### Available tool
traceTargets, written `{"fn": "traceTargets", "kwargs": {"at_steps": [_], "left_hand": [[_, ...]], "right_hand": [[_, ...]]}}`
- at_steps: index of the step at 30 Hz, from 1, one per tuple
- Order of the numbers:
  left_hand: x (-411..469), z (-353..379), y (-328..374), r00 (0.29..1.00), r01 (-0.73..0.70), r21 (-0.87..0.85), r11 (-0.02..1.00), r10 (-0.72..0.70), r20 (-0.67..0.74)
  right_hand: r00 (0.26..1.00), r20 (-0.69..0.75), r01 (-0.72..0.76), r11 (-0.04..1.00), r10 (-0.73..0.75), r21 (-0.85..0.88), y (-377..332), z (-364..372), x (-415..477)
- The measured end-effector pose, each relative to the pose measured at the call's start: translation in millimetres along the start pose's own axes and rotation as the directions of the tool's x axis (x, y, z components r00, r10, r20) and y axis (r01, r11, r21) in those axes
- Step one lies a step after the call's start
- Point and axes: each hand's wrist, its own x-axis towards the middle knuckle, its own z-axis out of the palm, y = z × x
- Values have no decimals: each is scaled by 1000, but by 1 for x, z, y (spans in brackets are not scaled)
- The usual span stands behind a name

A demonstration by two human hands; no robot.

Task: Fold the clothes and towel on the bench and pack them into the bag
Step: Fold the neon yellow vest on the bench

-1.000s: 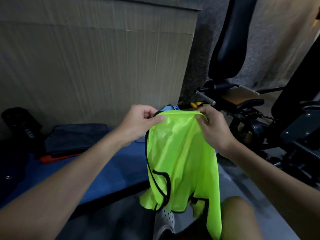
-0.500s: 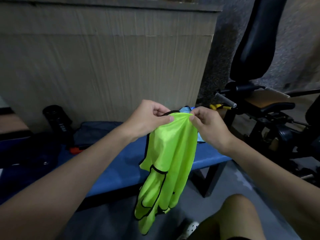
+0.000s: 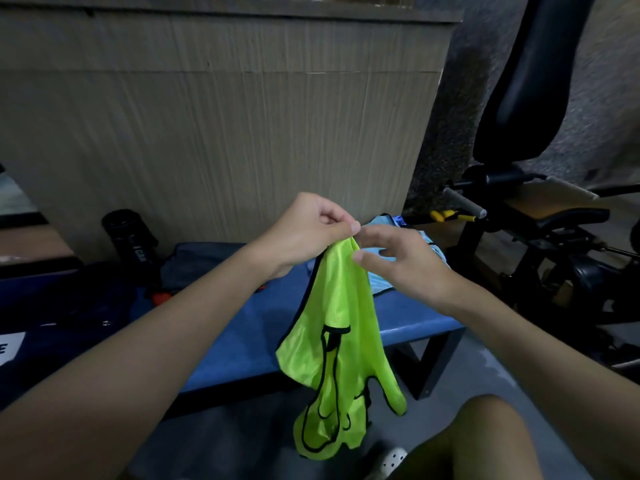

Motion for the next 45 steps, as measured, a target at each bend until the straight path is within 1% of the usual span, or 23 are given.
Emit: {"fn": "traceTargets", "kwargs": {"at_steps": [2,4,8,11,12,14,15,17,19,22,25,27,29,31,32,35,36,37,39,41,43,44,45], "left_hand": [[-1,1,-1,1000,2,-45,999,-2,-7],[-4,-3,-3,1000,25,-100,995,-26,-5],[-14,-15,-9,990,125,-74,989,-119,80],[-19,-16,-12,984,142,-150,979,-123,127],[-20,-16,-13,982,141,-154,978,-119,146],[-23,-14,-12,977,131,-100,986,-111,181],[-24,-12,-12,978,118,-69,991,-104,179],[-27,-9,-11,990,77,-33,996,-73,120],[-27,-7,-10,998,35,-38,999,-33,48],[-23,-8,-10,1000,-16,-63,998,17,11],[-19,-7,-8,996,-75,-24,997,74,-50],[-17,-4,-6,993,-96,-17,995,95,-76],[-16,-3,-7,993,-86,-38,996,83,-88],[-16,-1,-10,995,-64,-73,995,58,-84],[-16,0,-11,996,-55,-98,994,47,-82],[-17,1,-9,997,-30,-184,982,16,-80],[-17,1,-8,997,-17,-218,976,1,-71],[-17,0,-7,998,-5,-245,970,-10,-59],[-17,-1,-6,999,10,-264,964,-21,-40],[-18,-5,-6,999,13,-234,972,-20,-26],[-18,-10,-9,1000,18,-153,988,-21,-12],[-19,-12,-12,1000,14,-69,997,-14,-9],[-19,-14,-15,1000,-13,84,996,15,-20]], "right_hand": [[1000,5,27,999,-27,-31,-1,4,1],[999,-32,0,1000,0,8,2,5,2],[988,-137,-65,994,76,83,7,2,7],[986,-139,-83,992,96,100,10,2,9],[986,-133,-87,990,101,112,10,3,10],[987,-129,-78,987,97,141,10,4,12],[987,-133,-67,986,87,151,8,4,13],[986,-152,-48,988,71,148,8,3,15],[983,-173,-42,991,64,130,9,1,17],[978,-193,-58,994,74,90,13,-1,17],[973,-212,-86,995,92,41,19,3,16],[968,-241,-61,997,68,38,21,7,13],[962,-271,-5,996,29,87,20,11,5],[970,-241,46,989,-10,144,17,15,-7],[980,-198,64,990,-38,126,18,17,-14],[994,-55,88,996,-90,-34,31,26,-28],[994,-53,97,994,-100,-54,37,29,-29],[989,-86,110,991,-117,-75,42,32,-28],[970,-190,131,986,-150,-105,47,32,-23],[962,-243,109,991,-125,-80,48,29,-18],[967,-237,95,995,-97,-22,42,26,-14],[970,-226,102,995,-95,19,39,24,-12],[973,-212,108,992,-92,65,35,23,-11]]}}
